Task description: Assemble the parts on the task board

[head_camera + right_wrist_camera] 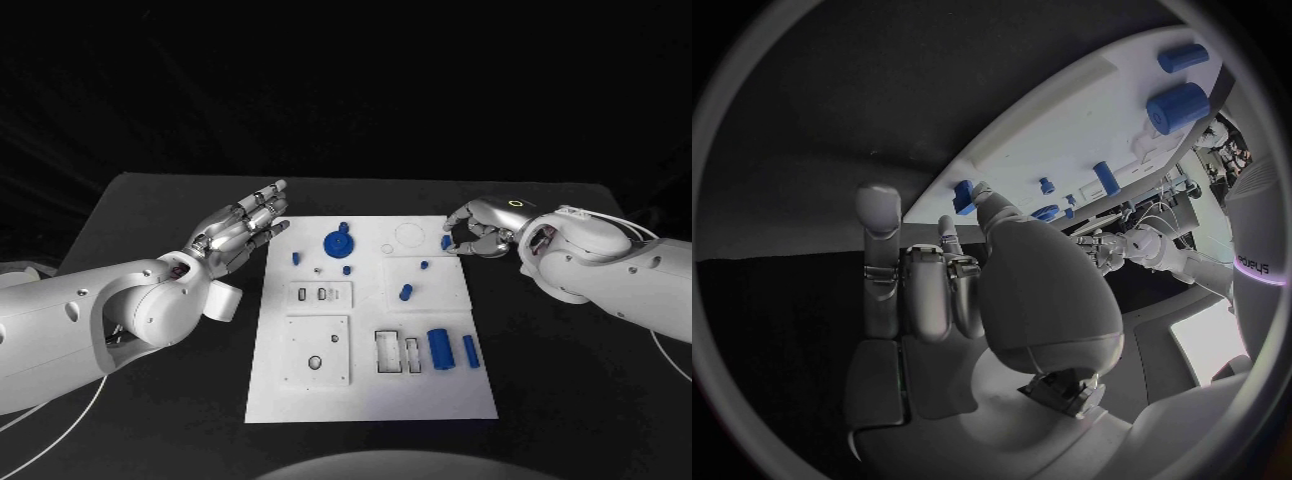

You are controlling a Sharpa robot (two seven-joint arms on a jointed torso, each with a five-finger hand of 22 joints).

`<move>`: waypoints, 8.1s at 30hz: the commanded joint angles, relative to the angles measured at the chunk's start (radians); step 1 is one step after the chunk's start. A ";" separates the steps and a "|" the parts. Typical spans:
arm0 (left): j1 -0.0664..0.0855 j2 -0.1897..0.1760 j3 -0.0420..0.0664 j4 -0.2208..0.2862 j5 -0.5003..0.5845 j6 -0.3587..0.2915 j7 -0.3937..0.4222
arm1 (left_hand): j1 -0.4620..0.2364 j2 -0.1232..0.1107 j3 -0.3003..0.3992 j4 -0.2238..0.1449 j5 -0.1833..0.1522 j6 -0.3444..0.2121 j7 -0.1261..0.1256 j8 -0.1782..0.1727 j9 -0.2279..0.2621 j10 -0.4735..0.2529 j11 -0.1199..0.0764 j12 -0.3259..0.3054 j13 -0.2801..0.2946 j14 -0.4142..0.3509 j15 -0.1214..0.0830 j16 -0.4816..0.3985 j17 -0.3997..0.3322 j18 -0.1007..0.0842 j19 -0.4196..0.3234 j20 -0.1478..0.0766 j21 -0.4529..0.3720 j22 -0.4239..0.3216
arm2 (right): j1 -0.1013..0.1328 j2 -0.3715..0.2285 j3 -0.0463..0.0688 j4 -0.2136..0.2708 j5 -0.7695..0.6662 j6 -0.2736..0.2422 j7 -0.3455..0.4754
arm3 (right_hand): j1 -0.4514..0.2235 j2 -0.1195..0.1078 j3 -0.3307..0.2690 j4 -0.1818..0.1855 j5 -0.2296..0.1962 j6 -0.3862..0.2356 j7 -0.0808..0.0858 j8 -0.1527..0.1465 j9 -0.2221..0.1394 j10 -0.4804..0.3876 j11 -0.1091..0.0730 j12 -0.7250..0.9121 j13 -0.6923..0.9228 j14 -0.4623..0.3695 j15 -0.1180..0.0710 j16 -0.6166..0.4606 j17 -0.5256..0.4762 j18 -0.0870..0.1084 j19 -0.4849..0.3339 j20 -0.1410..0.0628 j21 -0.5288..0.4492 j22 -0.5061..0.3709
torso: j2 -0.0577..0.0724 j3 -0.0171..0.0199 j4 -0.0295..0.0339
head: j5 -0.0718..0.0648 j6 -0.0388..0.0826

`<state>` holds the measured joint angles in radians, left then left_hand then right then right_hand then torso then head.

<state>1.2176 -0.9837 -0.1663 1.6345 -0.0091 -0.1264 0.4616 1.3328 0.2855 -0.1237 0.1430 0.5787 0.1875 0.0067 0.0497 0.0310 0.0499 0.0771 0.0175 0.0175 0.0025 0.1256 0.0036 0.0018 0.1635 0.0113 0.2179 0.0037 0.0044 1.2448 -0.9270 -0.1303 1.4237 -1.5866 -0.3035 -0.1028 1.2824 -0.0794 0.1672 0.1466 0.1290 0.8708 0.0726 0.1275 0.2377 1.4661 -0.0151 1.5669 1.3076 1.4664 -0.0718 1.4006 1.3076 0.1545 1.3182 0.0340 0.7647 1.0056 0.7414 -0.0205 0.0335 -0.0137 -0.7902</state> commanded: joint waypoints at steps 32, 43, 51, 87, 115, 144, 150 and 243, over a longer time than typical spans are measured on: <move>-0.002 0.007 0.000 -0.007 -0.004 0.031 -0.007 | 0.005 -0.003 0.000 -0.008 0.005 0.005 0.002 0.004 0.001 -0.001 0.008 0.005 0.000 0.001 0.006 -0.002 0.000 -0.001 0.001 0.004 0.004 0.001 | -0.011 0.028 0.000 -0.030 0.011 0.002 0.021 | 0.049 0.027 0.013 -0.025 0.125 0.106 -0.014 0.096 0.075 0.105 -0.015 0.004 0.263 0.064 -0.015 -0.013 0.056 -0.002 0.013 -0.007 -0.038 -0.002 | 0.000 -0.0003 0.0003 | 0.001 -0.016; -0.004 0.004 0.000 -0.010 -0.003 0.034 -0.009 | 0.004 -0.002 0.001 -0.009 0.005 0.006 0.004 0.005 0.001 -0.001 0.010 0.006 0.000 0.002 0.008 -0.001 0.000 -0.001 0.001 0.005 0.004 0.001 | -0.011 0.028 0.000 -0.001 0.084 -0.093 0.052 | 0.050 0.031 0.033 -0.034 0.251 0.120 -0.012 0.115 0.105 0.105 -0.016 0.004 0.263 0.066 -0.018 -0.010 0.058 -0.004 0.020 -0.011 -0.038 0.010 | -0.001 0.0007 -0.0031 | 0.014 -0.015; -0.011 0.006 0.000 -0.013 -0.003 0.038 -0.002 | 0.005 -0.001 0.003 -0.010 0.006 0.006 0.005 0.005 0.001 0.000 0.012 0.007 0.000 0.002 0.009 -0.001 0.000 -0.001 0.002 0.006 0.004 0.001 | 0.025 0.027 0.008 0.163 0.102 -0.164 0.045 | 0.045 0.022 0.036 -0.034 0.276 0.117 -0.006 0.114 0.111 0.105 -0.010 0.004 0.263 0.068 -0.015 -0.002 0.066 -0.007 0.028 -0.010 -0.022 0.024 | -0.001 0.0027 0.0012 | 0.019 -0.028; -0.021 0.006 0.000 -0.001 -0.003 0.048 0.004 | 0.007 0.000 0.009 -0.017 0.007 0.016 0.010 0.008 0.003 0.002 0.016 0.010 0.001 0.003 0.012 -0.001 0.001 -0.001 0.003 0.009 0.005 0.002 | -0.111 0.313 0.012 0.141 -0.062 0.002 -0.111 | 0.044 0.005 0.073 -0.071 0.360 0.120 0.001 0.110 0.130 0.105 0.001 0.004 0.263 0.078 -0.008 0.040 0.103 -0.015 0.054 -0.005 0.036 0.079 | 0.000 0.0024 0.0018 | 0.018 -0.054; -0.021 0.007 0.000 -0.002 -0.001 0.055 -0.010 | 0.007 0.002 0.015 -0.020 0.008 0.023 0.017 0.011 0.004 0.002 0.015 0.012 0.000 0.003 0.012 -0.001 0.001 -0.001 0.003 0.010 0.005 0.002 | -0.117 0.256 0.012 0.193 -0.157 -0.104 -0.156 | 0.046 -0.003 0.096 -0.100 0.385 0.123 0.000 0.112 0.143 0.105 -0.003 0.004 0.263 0.078 -0.012 0.041 0.098 -0.018 0.061 -0.009 0.066 0.109 | 0.000 0.0027 0.0029 | 0.026 -0.066; -0.021 0.015 0.000 -0.015 -0.001 0.063 -0.028 | 0.007 0.001 0.016 -0.022 0.008 0.025 0.019 0.012 0.004 0.002 0.015 0.012 0.001 0.003 0.013 -0.001 0.001 -0.001 0.003 0.010 0.005 0.002 | -0.118 0.273 0.012 0.170 -0.119 -0.035 -0.157 | 0.023 0.001 0.104 -0.104 0.331 0.111 0.002 0.103 0.150 0.105 -0.002 0.004 0.263 0.076 -0.011 0.041 0.094 -0.018 0.057 -0.009 0.064 0.117 | -0.001 0.0027 0.0038 | 0.024 -0.068; -0.021 0.015 0.000 -0.019 -0.001 0.062 -0.031 | 0.007 0.002 0.017 -0.023 0.009 0.026 0.021 0.012 0.004 0.002 0.015 0.013 0.001 0.003 0.013 -0.001 0.001 -0.001 0.003 0.010 0.005 0.002 | -0.119 0.272 0.012 0.174 -0.114 -0.035 -0.156 | 0.020 0.002 0.104 -0.104 0.322 0.112 0.002 0.103 0.152 0.105 -0.002 0.004 0.263 0.076 -0.011 0.041 0.092 -0.018 0.057 -0.008 0.064 0.119 | 0.000 0.0027 0.0028 | 0.025 -0.067; 0.113 0.088 0.004 0.083 -1.192 -0.100 -0.916 | -0.199 -0.105 -0.205 0.142 -0.440 0.710 0.067 0.587 0.514 1.521 -0.061 1.553 1.553 1.568 -0.148 1.567 1.569 -0.151 1.511 -0.126 1.552 1.521 | 0.082 -0.017 -0.007 0.276 0.085 -0.142 -0.027 | -0.009 0.013 -0.035 0.077 -0.003 -0.021 0.019 0.019 0.018 0.105 0.008 0.004 0.263 0.072 -0.002 0.056 0.078 -0.017 0.060 0.000 0.021 0.160 | -0.065 0.0625 -0.0562 | 0.118 -0.031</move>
<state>1.3302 -0.9007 -0.1626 1.7190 -1.1251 -0.3098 -0.3254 1.1392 0.1805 -0.3241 0.2854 0.1449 0.8983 0.0779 0.6243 0.5295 1.4663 0.0214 1.5687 1.3076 1.4659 -0.0193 1.5684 1.3081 0.0230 1.4653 0.0962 1.5530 1.3081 1.3289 -0.9459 -0.1368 1.7028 -1.5002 -0.4567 -0.1373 1.2752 -0.0749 0.1315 0.2185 0.1219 0.8432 0.0930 0.1430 0.2572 1.4659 -0.0150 1.5669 1.3075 1.4664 -0.0786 1.4531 1.3076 0.1544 1.3773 0.0289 0.7898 1.1647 0.6906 0.0372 -0.0176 0.1027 -0.8174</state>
